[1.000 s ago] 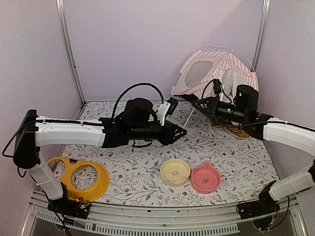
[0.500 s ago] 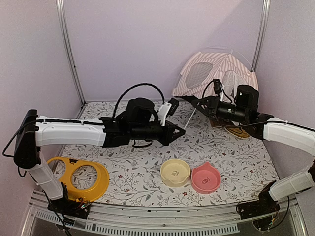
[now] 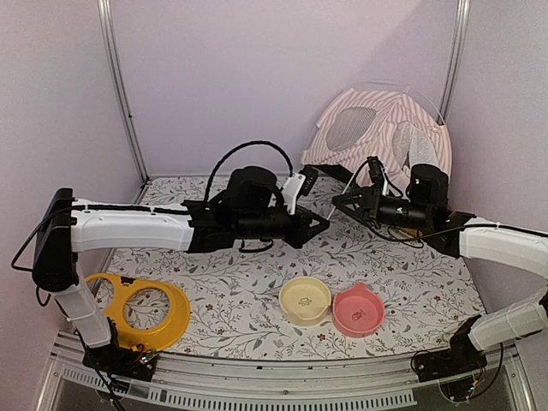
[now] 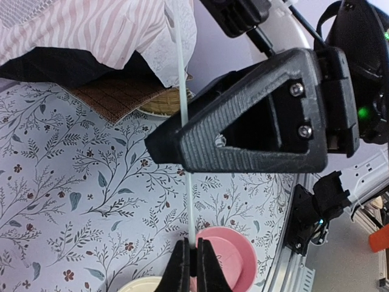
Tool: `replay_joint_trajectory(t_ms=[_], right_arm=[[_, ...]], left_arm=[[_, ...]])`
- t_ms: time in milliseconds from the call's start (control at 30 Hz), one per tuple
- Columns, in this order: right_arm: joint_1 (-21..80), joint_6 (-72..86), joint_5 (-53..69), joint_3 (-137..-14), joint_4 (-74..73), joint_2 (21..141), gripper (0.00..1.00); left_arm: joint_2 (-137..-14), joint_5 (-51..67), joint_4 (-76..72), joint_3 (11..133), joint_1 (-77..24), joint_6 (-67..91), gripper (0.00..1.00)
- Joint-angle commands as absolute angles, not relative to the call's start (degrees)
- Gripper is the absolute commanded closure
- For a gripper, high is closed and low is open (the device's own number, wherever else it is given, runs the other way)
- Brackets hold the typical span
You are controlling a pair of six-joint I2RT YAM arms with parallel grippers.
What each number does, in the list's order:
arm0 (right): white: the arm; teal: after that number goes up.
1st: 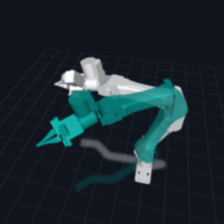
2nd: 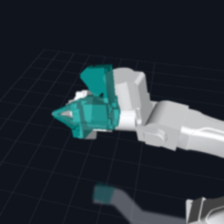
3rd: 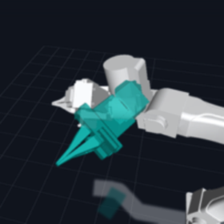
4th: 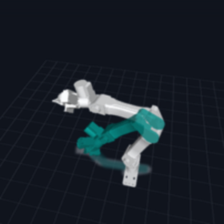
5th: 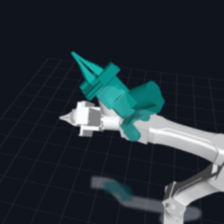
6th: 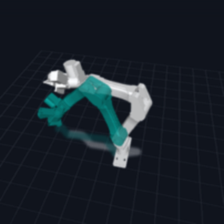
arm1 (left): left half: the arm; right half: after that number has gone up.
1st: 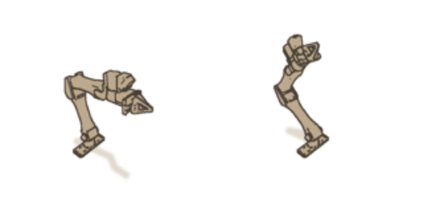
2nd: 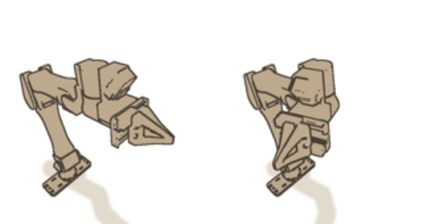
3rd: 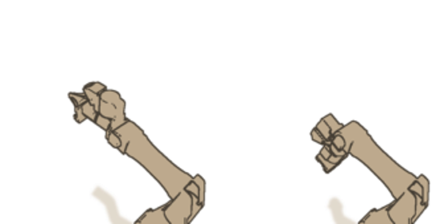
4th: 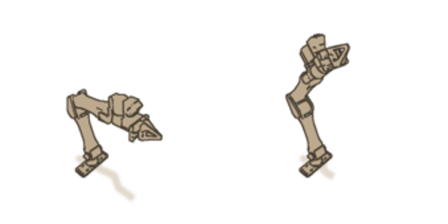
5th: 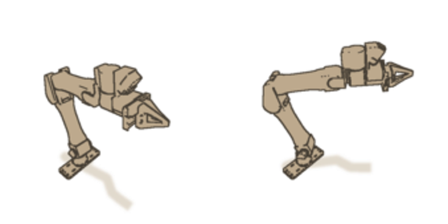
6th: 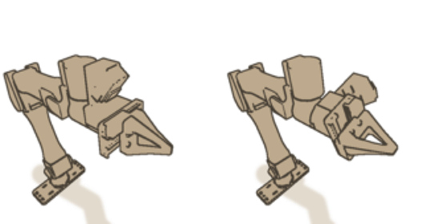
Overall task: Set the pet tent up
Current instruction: Pass from the right arm to the left, then pass from the left arm to the right
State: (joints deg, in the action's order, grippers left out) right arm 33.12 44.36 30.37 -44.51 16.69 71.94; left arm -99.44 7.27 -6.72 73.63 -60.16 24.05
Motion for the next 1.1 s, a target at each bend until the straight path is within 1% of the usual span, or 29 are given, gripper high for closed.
replay_joint_trajectory(t_ms=[0,167,200,267,300,367,400,500,533,633,700,767,900,1067], right_arm=[[33.62,44.98,30.20,-44.56,17.62,70.72,0.66],[33.96,44.96,30.86,-45.00,17.28,71.37,0.78],[34.01,44.93,30.87,-44.99,16.93,71.30,0.83],[34.01,44.58,30.80,-45.04,15.88,70.92,0.96],[34.01,44.35,30.61,-45.19,14.99,70.59,1.00],[34.01,43.47,30.15,-45.83,12.62,69.60,1.00],[34.02,42.67,29.82,-46.27,11.38,68.85,1.00],[34.05,41.19,29.81,-47.45,8.57,67.32,1.00],[34.02,40.84,30.10,-47.80,7.78,66.98,1.00],[33.84,39.27,31.73,-48.85,5.60,66.50,1.00],[33.84,38.45,33.26,-49.70,4.71,66.12,1.00],[33.76,37.71,35.16,-50.32,4.20,65.60,1.00],[33.75,36.47,37.88,-51.64,2.51,64.12,1.00],[33.66,35.57,39.11,-52.92,-1.30,62.17,1.00]], left_arm=[[-100.78,8.44,-9.41,75.91,-61.08,23.67,1.00],[-100.86,8.08,-9.82,76.15,-61.17,23.89,1.00],[-100.88,7.99,-9.92,76.23,-61.16,23.90,1.00],[-100.68,7.84,-10.08,76.32,-61.15,23.95,1.00],[-100.45,7.82,-10.17,76.11,-61.14,23.79,1.00],[-99.43,7.42,-10.75,74.94,-61.08,22.85,0.99],[-98.21,6.72,-11.80,73.44,-61.06,22.20,0.92],[-92.69,4.66,-18.03,66.75,-60.37,20.18,0.68],[-90.61,4.35,-20.39,64.59,-59.69,19.75,0.62],[-86.30,4.19,-25.11,60.88,-57.11,18.75,0.54],[-86.43,3.92,-25.99,61.30,-55.50,17.07,0.52],[-88.67,3.77,-26.16,63.30,-54.47,14.56,0.53],[-95.96,5.78,-30.72,69.00,-53.66,9.39,0.56],[-105.92,7.57,-37.12,76.23,-53.51,7.75,0.57]])
